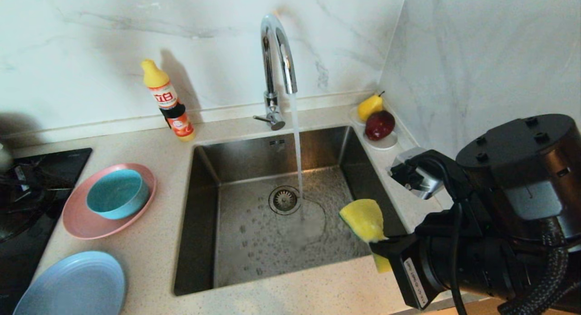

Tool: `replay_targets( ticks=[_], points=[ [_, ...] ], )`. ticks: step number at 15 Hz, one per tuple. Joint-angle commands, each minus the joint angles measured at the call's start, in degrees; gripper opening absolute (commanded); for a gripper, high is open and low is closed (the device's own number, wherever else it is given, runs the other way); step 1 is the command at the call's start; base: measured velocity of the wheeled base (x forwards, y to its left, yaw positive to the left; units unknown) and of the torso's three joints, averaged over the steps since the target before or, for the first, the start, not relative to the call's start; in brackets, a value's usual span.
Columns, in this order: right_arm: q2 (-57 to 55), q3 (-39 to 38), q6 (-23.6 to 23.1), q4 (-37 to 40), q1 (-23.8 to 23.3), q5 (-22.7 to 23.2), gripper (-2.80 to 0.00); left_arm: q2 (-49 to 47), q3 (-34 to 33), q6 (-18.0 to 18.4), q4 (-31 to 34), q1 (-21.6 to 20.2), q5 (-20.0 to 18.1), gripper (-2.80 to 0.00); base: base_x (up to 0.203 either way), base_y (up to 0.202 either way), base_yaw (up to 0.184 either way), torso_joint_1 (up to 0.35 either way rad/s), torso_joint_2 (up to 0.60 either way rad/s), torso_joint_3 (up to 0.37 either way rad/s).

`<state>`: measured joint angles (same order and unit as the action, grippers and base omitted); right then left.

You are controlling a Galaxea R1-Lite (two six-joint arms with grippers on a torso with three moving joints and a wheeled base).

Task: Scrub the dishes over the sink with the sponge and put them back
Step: Pick up a bowl and the sponge

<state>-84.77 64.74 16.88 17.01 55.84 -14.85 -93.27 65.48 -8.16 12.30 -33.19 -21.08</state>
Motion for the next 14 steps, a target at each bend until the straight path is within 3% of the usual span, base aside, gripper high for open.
replay_targets(
  ticks=[1, 3, 8, 14],
  points=[
    [-0.1, 0.1, 0.0, 0.0, -0.3, -0.1, -2.8, -0.6, -1.1, -0.4, -0.2, 3.4, 2.1, 0.0, 0.0, 0.0, 0.0, 0.0, 0.0, 0.0],
    [-0.2, 0.1, 0.1, 0.0, -0.4, -0.1, -2.8, -1.9, -1.8, -0.5, -1.1, 4.4, 4.0, 0.0, 0.0, 0.0, 0.0, 0.0, 0.0, 0.0],
    [-0.3, 0.4, 0.1, 0.0, -1.1, -0.1, -2.8, -4.8, -5.7, -0.4, -9.9, 6.2, 9.1, 0.0, 0.0, 0.0, 0.0, 0.0, 0.0, 0.0],
    [-0.4, 0.9, 0.2, 0.2, -1.2, -0.2, -2.8, -6.0, -6.9, -0.6, -11.2, 7.9, 9.7, 0.0, 0.0, 0.0, 0.0, 0.0, 0.0, 0.0]
  ],
)
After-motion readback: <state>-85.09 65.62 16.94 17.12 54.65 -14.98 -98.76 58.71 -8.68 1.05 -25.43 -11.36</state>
